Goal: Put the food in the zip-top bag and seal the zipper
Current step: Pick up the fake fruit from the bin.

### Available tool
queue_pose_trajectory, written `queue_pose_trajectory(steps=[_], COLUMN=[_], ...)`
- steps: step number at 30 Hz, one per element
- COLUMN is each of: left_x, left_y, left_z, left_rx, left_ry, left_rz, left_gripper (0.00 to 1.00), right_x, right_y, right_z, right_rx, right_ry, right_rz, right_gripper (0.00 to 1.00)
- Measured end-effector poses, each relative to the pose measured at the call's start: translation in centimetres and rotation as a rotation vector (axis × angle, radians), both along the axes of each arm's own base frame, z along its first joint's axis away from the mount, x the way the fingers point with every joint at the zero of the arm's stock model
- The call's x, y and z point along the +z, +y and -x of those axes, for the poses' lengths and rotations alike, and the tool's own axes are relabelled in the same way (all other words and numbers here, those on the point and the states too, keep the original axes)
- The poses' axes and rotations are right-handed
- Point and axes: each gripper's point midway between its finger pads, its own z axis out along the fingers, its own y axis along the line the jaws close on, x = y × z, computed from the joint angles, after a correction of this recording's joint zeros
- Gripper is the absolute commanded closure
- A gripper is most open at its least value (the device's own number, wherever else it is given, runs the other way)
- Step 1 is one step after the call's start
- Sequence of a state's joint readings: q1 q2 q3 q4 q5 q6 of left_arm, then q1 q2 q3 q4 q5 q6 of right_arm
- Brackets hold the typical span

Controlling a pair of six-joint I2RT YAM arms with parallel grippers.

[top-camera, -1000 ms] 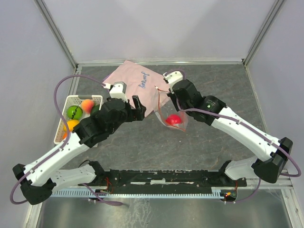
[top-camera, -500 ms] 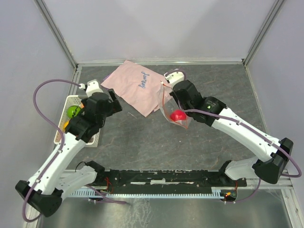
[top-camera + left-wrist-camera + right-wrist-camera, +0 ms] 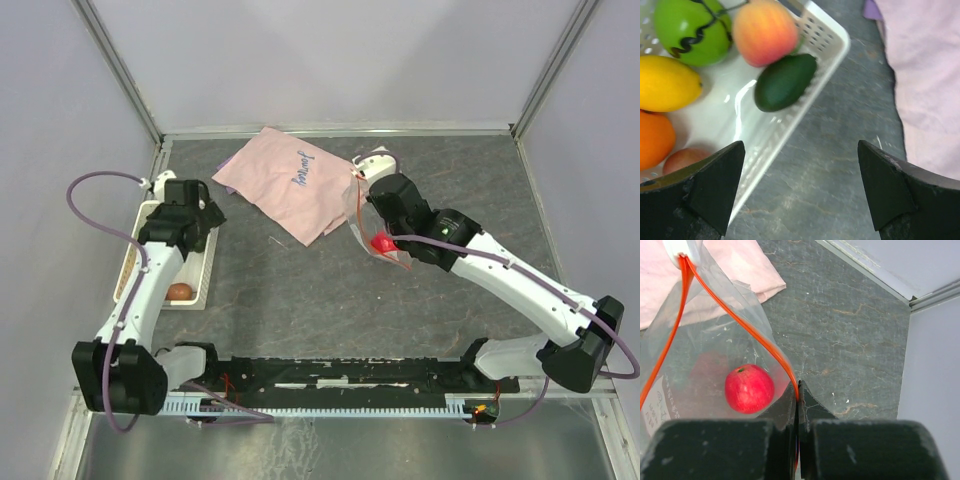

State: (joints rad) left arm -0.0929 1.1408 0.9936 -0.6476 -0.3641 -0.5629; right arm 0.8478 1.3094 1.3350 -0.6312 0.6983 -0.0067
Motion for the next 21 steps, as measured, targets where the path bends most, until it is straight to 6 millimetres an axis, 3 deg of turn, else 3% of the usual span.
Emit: queue_pose_trajectory(steps=[7, 13, 21], left_x=[-3.4, -6.2, -6.8], left_y=[5.0, 6.3, 8.2], left_z=[-1.0, -2.1, -6.7], left_rx=[0.157, 0.194, 0.235], left_ry=[0.084, 0.176, 0.191], left_rz=[0.007, 0.008, -0.015], left_gripper=[0.01, 0.01, 0.00], right_x=[-0.4, -0.8, -1.3], right_y=[-0.2, -0.2, -0.1], right_z=[-0.2, -0.4, -0.2], right_rx=[-0.011, -0.011, -0.001], right_ry=[-0.019, -0.028, -0.028], right_rz=[0.012, 0.011, 0.000], right_gripper=[0.98, 0.98, 0.98])
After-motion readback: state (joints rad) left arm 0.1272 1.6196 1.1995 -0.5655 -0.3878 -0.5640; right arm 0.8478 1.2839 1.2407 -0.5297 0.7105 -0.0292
